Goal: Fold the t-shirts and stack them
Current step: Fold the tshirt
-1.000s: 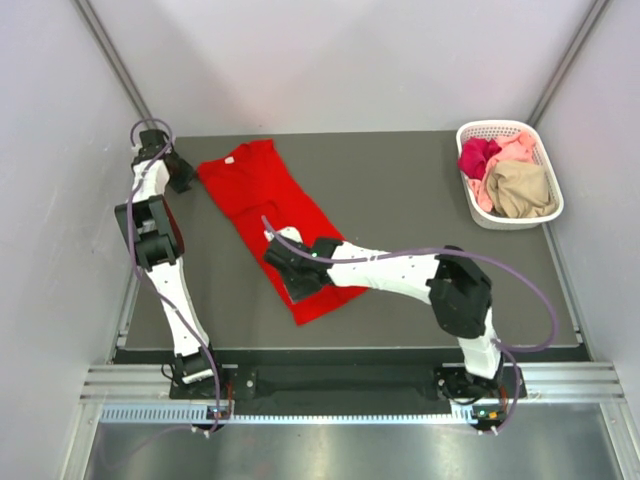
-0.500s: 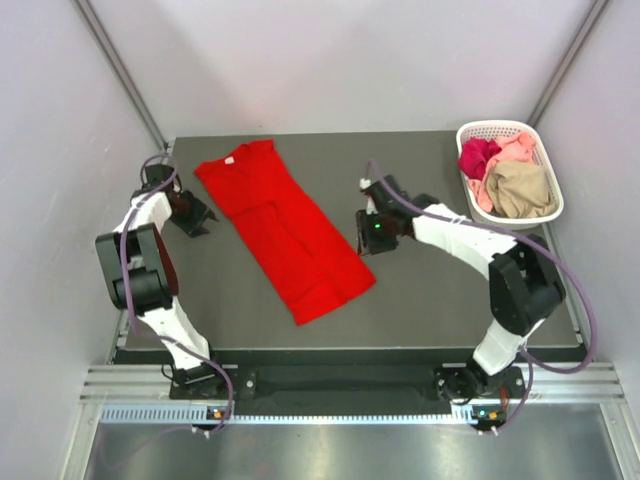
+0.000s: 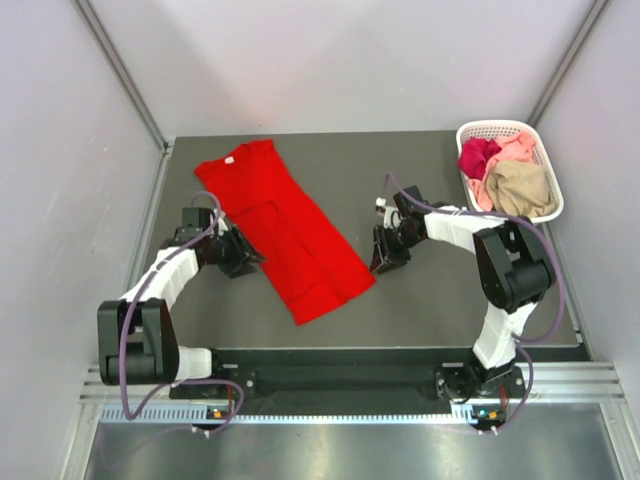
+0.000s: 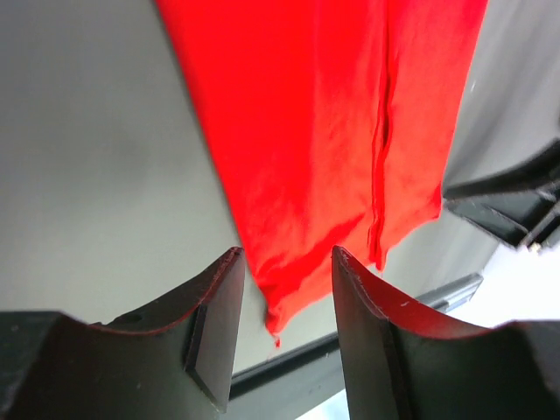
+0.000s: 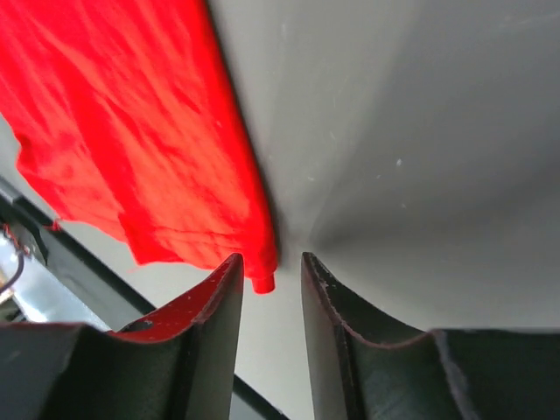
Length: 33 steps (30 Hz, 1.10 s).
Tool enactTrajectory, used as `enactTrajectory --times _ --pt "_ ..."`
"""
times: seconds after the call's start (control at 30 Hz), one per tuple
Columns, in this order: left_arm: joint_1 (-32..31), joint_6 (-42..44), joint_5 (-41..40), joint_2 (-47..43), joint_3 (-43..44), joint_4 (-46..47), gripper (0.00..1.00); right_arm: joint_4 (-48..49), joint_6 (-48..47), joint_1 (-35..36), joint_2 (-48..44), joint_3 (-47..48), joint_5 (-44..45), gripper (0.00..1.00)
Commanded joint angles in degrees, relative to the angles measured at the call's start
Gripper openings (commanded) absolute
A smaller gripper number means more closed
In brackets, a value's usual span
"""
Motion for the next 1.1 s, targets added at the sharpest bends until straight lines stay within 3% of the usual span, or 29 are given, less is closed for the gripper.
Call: enactTrajectory --times 0.0,0.5,0.67,0.97,1.07 --pt "-0.5 -1.0 2.8 -4.1 -3.3 4.1 0.50 3.2 -1.6 -0.5 0.8 -0.9 -5.0 0.33" --pt "-2.2 -5.9 3.9 -14.6 -13.9 6.6 0.50 3.6 -2.5 -0.5 0.9 -6.6 -2.2 0.21" --pt "-2.3 -6.5 4.4 -16.3 -17.4 7.0 0.52 4.4 -2.8 -0.6 0.6 -7.6 -2.3 0.29" --pt "-7.0 -9.2 2.6 -17.8 -19.3 10.3 0.51 5.5 -3.3 -2.3 1.2 -8.7 -2.3 0.20" --pt "-9.7 -9.8 0.4 -18.1 -20.0 10.8 0.51 6.9 -3.3 -2.5 0.6 -9.6 -3.5 0.12"
